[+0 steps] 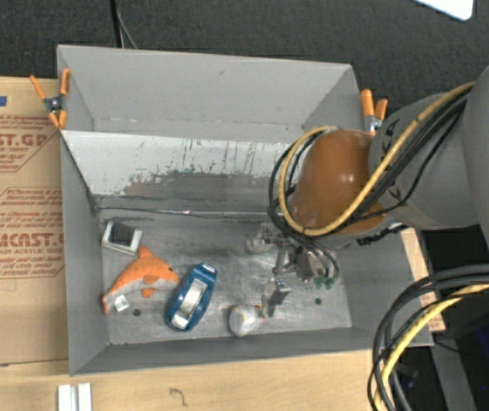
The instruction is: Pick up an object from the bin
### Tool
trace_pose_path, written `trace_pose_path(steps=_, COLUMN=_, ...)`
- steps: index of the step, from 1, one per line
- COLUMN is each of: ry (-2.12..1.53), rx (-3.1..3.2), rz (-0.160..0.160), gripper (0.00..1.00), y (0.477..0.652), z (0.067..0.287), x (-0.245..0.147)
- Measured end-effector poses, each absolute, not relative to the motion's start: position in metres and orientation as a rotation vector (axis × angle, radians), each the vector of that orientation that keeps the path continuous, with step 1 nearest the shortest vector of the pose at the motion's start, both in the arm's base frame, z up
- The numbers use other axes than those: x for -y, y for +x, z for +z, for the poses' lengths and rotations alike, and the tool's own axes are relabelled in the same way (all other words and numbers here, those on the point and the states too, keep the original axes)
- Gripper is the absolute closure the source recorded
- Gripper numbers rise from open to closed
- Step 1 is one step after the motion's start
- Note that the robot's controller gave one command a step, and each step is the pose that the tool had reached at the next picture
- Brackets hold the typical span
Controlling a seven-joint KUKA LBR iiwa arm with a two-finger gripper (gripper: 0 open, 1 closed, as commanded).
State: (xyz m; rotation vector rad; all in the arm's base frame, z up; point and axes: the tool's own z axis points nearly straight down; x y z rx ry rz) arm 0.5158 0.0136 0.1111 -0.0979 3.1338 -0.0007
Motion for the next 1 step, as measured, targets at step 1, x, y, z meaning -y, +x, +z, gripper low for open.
trace_pose_path(steps=1, ry=-0.195, rx=-3.14, rz=0.0, gripper=1.0, y=0.484, z=0.0815, x=-0.0585)
